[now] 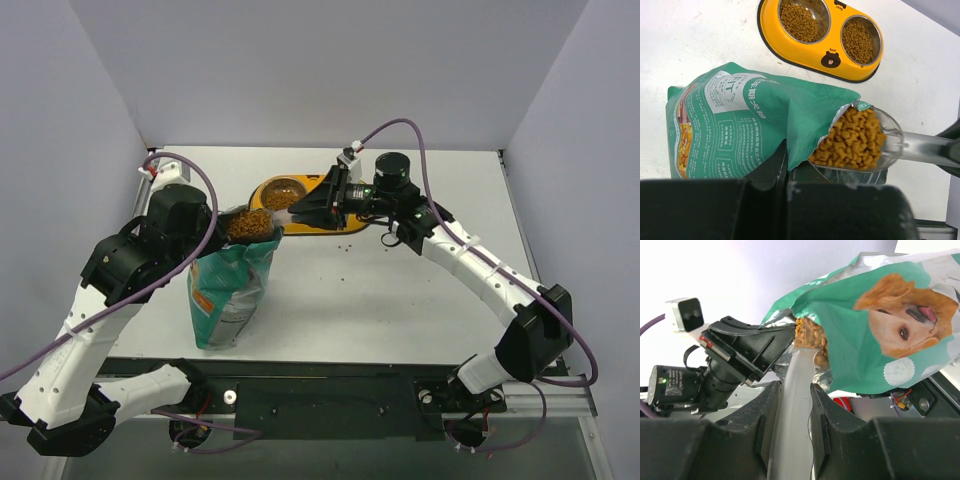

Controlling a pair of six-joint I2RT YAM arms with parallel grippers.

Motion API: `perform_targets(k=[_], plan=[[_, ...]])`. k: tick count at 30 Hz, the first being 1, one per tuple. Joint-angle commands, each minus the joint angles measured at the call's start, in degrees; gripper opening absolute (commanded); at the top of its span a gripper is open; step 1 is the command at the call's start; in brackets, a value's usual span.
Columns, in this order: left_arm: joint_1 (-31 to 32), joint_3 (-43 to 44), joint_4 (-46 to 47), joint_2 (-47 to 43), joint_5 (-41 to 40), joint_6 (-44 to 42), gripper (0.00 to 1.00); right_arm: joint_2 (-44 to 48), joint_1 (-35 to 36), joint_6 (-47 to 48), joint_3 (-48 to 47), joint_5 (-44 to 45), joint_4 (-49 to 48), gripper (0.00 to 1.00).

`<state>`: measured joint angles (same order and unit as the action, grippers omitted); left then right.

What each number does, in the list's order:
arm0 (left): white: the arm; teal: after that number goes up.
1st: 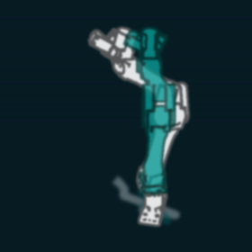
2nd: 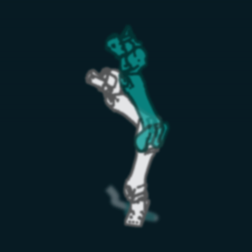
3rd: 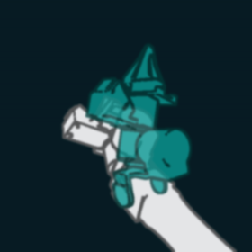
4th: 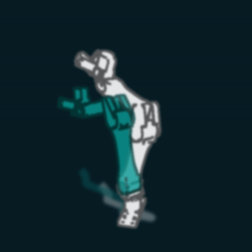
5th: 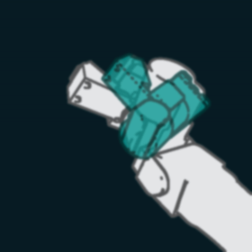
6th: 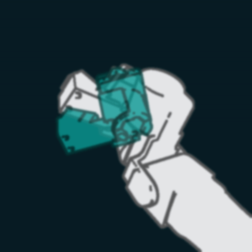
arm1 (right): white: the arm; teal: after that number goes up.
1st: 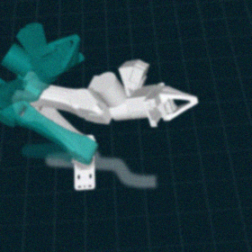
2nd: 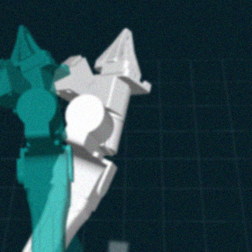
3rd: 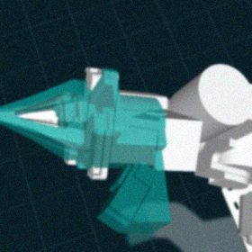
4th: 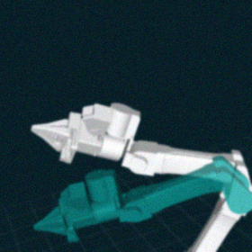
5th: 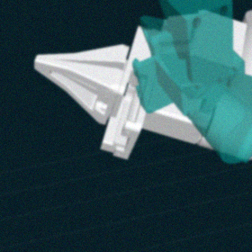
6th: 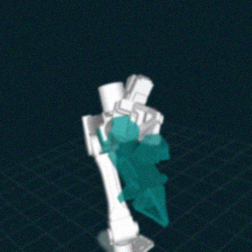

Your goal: Serve the pet food

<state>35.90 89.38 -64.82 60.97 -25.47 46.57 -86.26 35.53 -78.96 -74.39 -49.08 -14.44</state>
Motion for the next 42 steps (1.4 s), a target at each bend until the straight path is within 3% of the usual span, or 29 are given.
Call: perform_targets(k=[1, 10, 11, 14, 17, 20, 24, 37, 42], plan=[[0.2, 4.9, 12.8, -1.6, 0.4, -0.9, 0.0, 3.6, -1.5, -0.8, -1.0, 0.1, -4.1, 0.0], [0.2, 3.8, 12.7, -3.4, -1.2, -0.2, 0.0, 4.4, 0.5, -0.8, 0.5, 2.6, -3.1, 0.0], [0.2, 3.8, 12.6, -3.4, -1.3, 0.1, 0.0, 2.6, 2.3, 1.7, -2.6, 3.0, -1.0, 0.0], [0.1, 3.7, 12.5, -3.8, -1.2, 0.6, 0.0, 1.7, 2.5, 13.0, -8.8, 3.7, 19.6, 0.0], [0.1, 3.3, 12.3, -4.1, -1.5, 1.1, 0.0, 6.4, -2.2, 14.0, -4.5, 3.6, 20.1, 0.0], [0.1, 3.2, 12.3, -4.1, -1.9, 1.2, 0.0, 2.6, 0.8, 10.8, -6.9, 3.2, 15.0, 0.0], [0.1, 3.2, 13.0, -4.4, -2.0, 1.6, 0.0, 3.1, 3.0, 16.5, -10.2, 3.6, 23.0, 0.0], [0.1, 3.6, 11.2, -5.0, -2.7, 0.5, 0.0, 7.9, -2.4, -6.5, 3.1, -2.8, -12.4, 0.0], [0.1, 4.0, 11.3, -4.9, -2.6, 0.2, 0.0, 7.8, -3.2, -6.8, 3.8, -3.5, -14.5, 0.0]])
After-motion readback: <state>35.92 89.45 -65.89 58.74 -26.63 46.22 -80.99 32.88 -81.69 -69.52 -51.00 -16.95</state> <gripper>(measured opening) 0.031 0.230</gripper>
